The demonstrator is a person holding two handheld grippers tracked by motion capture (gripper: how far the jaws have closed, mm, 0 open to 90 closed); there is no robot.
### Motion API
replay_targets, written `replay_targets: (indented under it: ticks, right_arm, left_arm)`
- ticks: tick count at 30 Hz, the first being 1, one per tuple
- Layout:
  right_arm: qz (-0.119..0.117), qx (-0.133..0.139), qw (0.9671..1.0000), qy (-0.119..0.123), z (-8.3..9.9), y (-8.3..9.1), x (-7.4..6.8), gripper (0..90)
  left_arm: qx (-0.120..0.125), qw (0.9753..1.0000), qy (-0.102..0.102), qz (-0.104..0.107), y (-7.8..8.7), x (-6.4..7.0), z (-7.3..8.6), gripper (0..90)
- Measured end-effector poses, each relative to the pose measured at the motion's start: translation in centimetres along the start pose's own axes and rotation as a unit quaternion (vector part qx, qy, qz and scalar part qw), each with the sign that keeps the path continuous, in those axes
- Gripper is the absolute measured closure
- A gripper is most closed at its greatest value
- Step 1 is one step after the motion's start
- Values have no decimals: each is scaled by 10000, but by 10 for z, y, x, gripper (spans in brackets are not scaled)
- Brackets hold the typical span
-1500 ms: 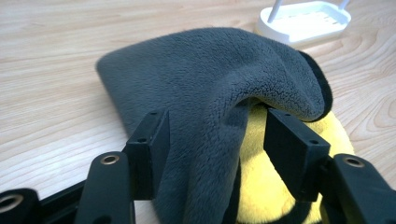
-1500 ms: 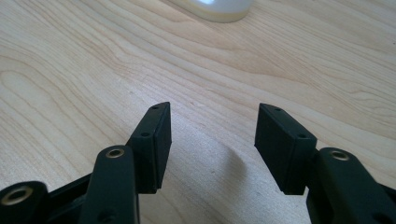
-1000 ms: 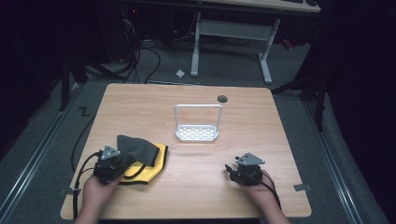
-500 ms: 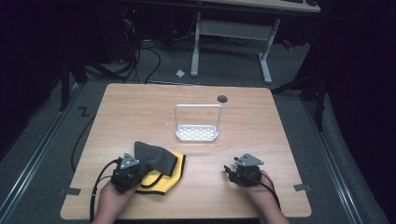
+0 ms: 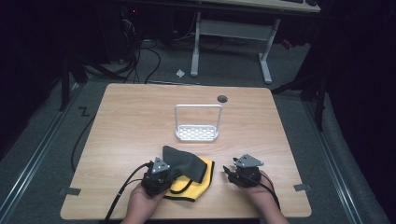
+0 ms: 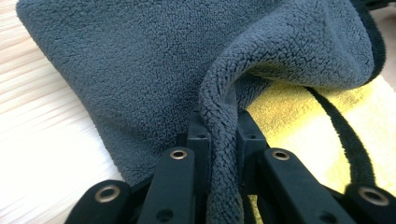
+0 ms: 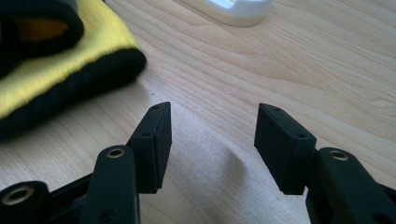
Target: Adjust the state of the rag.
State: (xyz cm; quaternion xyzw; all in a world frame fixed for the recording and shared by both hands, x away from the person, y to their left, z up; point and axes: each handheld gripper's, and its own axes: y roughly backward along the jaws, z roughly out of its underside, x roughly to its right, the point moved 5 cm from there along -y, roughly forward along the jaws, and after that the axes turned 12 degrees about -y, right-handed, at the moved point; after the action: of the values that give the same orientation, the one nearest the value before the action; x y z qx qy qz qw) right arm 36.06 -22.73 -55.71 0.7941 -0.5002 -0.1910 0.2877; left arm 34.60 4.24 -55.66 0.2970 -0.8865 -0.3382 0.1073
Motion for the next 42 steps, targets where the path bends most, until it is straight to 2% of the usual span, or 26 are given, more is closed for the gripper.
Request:
replay_targets:
  ticks: [2, 4, 6, 12, 13, 15, 17, 18, 21, 22, 23, 24, 25, 26, 28, 29, 30, 31, 33, 35, 36, 37, 38, 39, 40, 42]
  right_arm:
    - [-7, -1, 10000, -3, 0, 0, 0, 469]
    - [-17, 2, 10000, -9, 0, 0, 0, 469]
    - [-14, 7, 10000, -22, 0, 1, 0, 469]
    - [-11, 5, 10000, -5, 0, 0, -1, 469]
    - [-22, 9, 10000, 15, -1, 0, -2, 469]
    - [-24, 8, 10000, 14, -1, 0, -2, 469]
    - [-37, 13, 10000, 15, -1, 0, -2, 469]
    - [-51, 23, 10000, -2, -1, 1, -3, 469]
    - [-65, 54, 10000, -8, -1, 2, -3, 468]
    - [-65, 69, 10000, -12, -2, 3, -3, 467]
    - [-70, 87, 9999, -16, -2, 3, -4, 467]
    - [-70, 87, 9999, -16, -2, 3, -4, 467]
    - [-77, 131, 9999, -16, -3, 5, -5, 467]
    - [-113, 226, 9997, -5, -6, 8, -9, 464]
    - [-174, 308, 9994, 30, -8, 11, -14, 463]
    - [-174, 308, 9994, 30, -8, 11, -14, 463]
    - [-308, 338, 9989, 38, -11, 13, -21, 462]
    - [-308, 338, 9989, 38, -11, 13, -21, 462]
    - [-463, 370, 9982, 85, -14, 13, -31, 457]
    - [-526, 369, 9979, 88, -15, 12, -36, 450]
    - [-563, 350, 9978, 85, -15, 11, -39, 447]
    - [-670, 315, 9972, 54, -16, 10, -43, 444]
    - [-749, 294, 9968, -6, -16, 9, -45, 440]
    - [-824, 264, 9962, -40, -16, 8, -48, 436]
    - [-842, 253, 9961, -31, -17, 6, -51, 431]
    - [-819, 223, 9964, 58, -17, 3, -56, 425]
  left_arm:
    - [10, 10000, -7, 23, -1, 2, -1, 776]
    - [7, 9999, 15, 118, 0, 3, -4, 693]
    - [38, 9999, -6, 93, 5, 2, -7, 609]
    - [326, 9990, -295, 115, 21, 7, -22, 428]
    - [519, 9979, -366, 159, 24, 12, -32, 411]
    - [613, 9971, -383, 228, 24, 15, -37, 380]
    - [726, 9959, -368, 397, 18, 22, -49, 366]
    - [671, 9957, -485, 409, 8, 28, -57, 348]
    - [532, 9962, -578, 388, -2, 32, -62, 331]
    - [248, 9970, -694, 252, -13, 33, -63, 340]
    - [32, 9972, -731, 138, -18, 31, -61, 382]
    - [32, 9972, -731, 138, -18, 31, -61, 476]
    - [-98, 9972, -737, 83, -22, 29, -59, 476]
    - [-87, 9979, -625, 159, -24, 24, -56, 688]
    - [13, 9983, -566, 160, -20, 21, -56, 808]
    - [13, 9983, -566, 160, -20, 21, -56, 830]
    - [178, 9985, -503, 156, -12, 19, -57, 840]
    - [178, 9985, -503, 156, -12, 19, -57, 843]
    - [438, 9982, -393, 137, 2, 13, -58, 842]
    - [720, 9970, -153, 226, 20, 4, -57, 834]
    - [720, 9970, -153, 226, 20, 4, -57, 830]
    - [1029, 9941, 146, 314, 37, -8, -52, 828]
    - [1102, 9929, 297, 325, 44, -15, -47, 827]
    - [1102, 9929, 297, 325, 44, -15, -47, 826]
    - [1180, 9916, 488, 214, 56, -30, -35, 826]
    - [1148, 9911, 668, 87, 66, -45, -20, 824]
